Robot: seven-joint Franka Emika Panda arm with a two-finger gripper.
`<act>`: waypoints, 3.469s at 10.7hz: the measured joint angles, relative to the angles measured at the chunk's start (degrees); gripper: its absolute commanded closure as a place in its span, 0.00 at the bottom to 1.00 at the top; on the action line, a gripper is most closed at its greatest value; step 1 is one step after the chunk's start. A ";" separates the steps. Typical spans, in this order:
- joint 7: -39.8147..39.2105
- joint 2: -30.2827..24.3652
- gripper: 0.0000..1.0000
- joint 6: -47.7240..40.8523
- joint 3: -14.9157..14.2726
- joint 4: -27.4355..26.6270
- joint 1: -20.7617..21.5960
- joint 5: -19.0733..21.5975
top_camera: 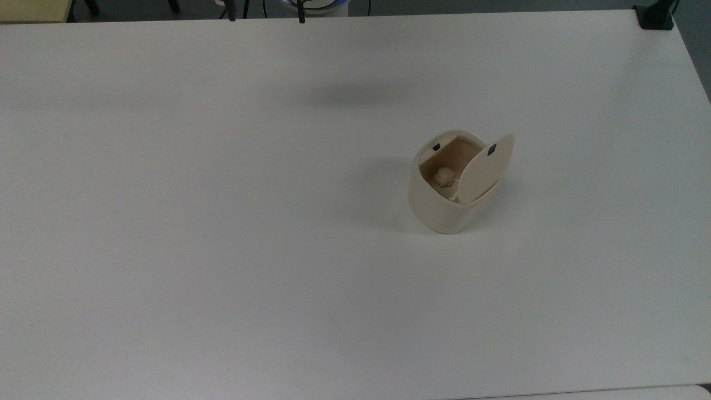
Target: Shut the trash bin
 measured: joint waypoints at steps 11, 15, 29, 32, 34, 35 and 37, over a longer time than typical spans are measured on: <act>-0.16 0.00 0.00 0.00 0.05 -0.19 0.00 -0.47; -0.40 0.00 0.55 0.00 0.06 -0.24 0.00 -0.47; -6.15 3.87 1.00 17.81 1.91 0.26 6.60 -0.30; -6.10 7.71 1.00 32.14 2.26 0.17 12.46 -0.01; -6.08 11.74 0.99 40.29 2.33 0.18 15.93 -0.01; -6.08 13.43 0.99 44.06 2.35 0.20 17.41 -0.01; -6.08 15.49 1.00 50.30 2.37 0.26 20.03 -0.03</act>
